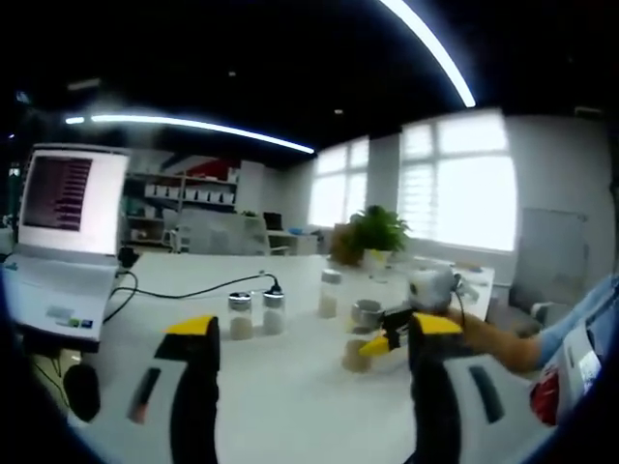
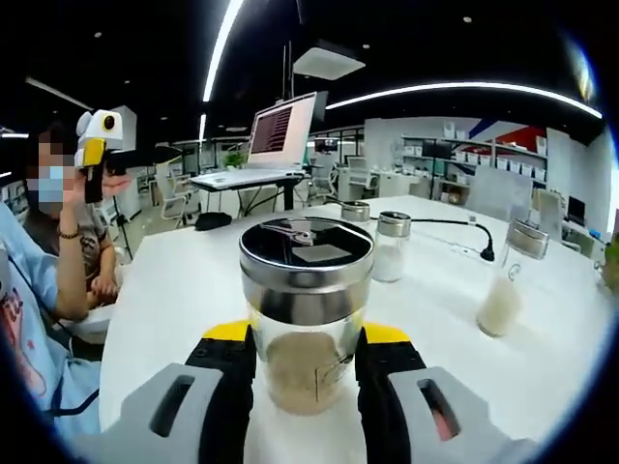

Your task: Rotate the seasoning bottle until the label or dispensing opening points toward the visible target arrow and the bottle remains upright within the marked orientation range

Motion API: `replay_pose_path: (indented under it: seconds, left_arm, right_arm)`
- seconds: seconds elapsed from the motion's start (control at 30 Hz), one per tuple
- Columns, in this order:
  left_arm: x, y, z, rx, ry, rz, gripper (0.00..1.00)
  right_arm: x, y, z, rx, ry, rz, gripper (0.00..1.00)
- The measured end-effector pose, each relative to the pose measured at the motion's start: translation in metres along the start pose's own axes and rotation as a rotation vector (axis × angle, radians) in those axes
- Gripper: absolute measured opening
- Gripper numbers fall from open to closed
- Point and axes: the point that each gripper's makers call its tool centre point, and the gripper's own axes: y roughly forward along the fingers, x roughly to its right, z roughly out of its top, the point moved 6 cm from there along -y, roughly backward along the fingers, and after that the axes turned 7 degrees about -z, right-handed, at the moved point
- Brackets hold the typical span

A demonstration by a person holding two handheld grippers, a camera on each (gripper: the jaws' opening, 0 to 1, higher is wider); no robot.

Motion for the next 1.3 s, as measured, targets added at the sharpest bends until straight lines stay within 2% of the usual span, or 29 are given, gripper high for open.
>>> replay_pose_path:
  seconds: [0.23,0.53,0.97,1.3]
  left_arm:
    - [0.0011,0.0013,-0.0009,-0.006,0.000,-0.005,0.84]
    - [0.0008,0.0014,-0.0019,-0.006,-0.007,-0.006,0.84]
    - [0.0033,0.0015,-0.0014,0.001,-0.011,-0.015,0.84]
    - [0.0012,0.0003,-0.0019,-0.003,-0.016,-0.005,0.84]
  right_arm:
    - [-0.0016,-0.0005,-0.0002,-0.034,0.031,-0.132,0.40]
    - [-0.0024,0.0010,0.0008,-0.062,0.064,-0.255,0.39]
    - [-0.0066,0.0011,-0.0001,-0.050,0.107,-0.394,0.39]
    - [-0.0091,0.0027,-0.0007,-0.035,0.110,-0.442,0.40]
